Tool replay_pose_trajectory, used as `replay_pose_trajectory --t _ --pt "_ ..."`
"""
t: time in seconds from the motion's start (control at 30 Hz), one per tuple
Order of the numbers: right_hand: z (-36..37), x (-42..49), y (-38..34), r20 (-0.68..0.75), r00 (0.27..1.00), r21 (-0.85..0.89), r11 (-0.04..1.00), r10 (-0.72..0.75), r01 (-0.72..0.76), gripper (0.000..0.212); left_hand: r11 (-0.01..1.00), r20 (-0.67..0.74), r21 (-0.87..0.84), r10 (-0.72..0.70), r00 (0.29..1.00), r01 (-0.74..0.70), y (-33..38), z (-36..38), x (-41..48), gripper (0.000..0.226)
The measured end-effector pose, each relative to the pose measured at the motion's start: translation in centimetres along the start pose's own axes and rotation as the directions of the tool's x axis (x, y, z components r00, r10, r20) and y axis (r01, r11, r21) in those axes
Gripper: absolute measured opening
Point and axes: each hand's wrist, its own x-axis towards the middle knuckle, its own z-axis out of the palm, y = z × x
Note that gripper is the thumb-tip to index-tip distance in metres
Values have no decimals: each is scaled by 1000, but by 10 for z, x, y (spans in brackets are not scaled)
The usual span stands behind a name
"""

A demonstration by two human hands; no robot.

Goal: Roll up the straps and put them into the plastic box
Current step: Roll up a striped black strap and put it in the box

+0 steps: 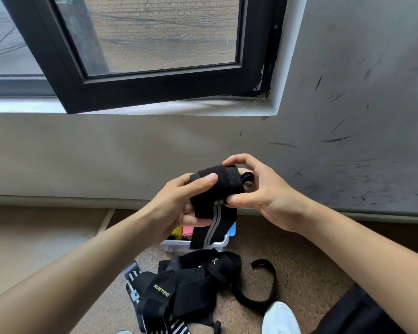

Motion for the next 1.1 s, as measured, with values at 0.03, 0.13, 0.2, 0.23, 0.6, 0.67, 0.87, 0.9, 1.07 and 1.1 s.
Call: replay_pose_trajectory --t 0.03,0.13,0.2,0.23,0.6,0.67,0.87,0.9,1.07,1.1 --pt "0 0 0 -2 1000 -44 999 -18 18 62 1000 -26 -1 10 1000 -10 0 -1 1 53" --pt "1 0 -2 -21 999 -146 989 -29 26 69 998 -79 -12 53 995 -54 -1 -3 3 54" --pt "0 0 -2 14 998 -79 995 55 -53 72 996 -94 -11 87 992 -88 -2 -4 4 56" --pt "0 -1 -2 54 993 -28 994 105 -104 69 994 -101 -11 105 989 -107 -2 -5 4 57" --pt "6 1 -1 -56 977 113 974 205 -198 48 963 -68 126 248 966 -239 -10 -4 6 65" --pt "4 2 -2 -45 981 156 972 187 -178 48 968 -74 128 225 972 -214 -8 -5 6 69" --pt "-5 4 -8 -52 994 205 976 91 -79 49 997 38 70 31 999 -33 -3 -3 3 54" --pt "-5 5 -7 -49 995 196 978 83 -72 49 998 40 57 6 999 -9 -2 -2 3 54" --pt "-4 2 -5 -11 998 115 992 63 -61 53 998 -25 37 -41 999 42 6 -1 4 59" --pt "-3 2 -6 -7 998 98 993 63 -62 54 999 -31 38 -30 999 32 7 -1 4 55"
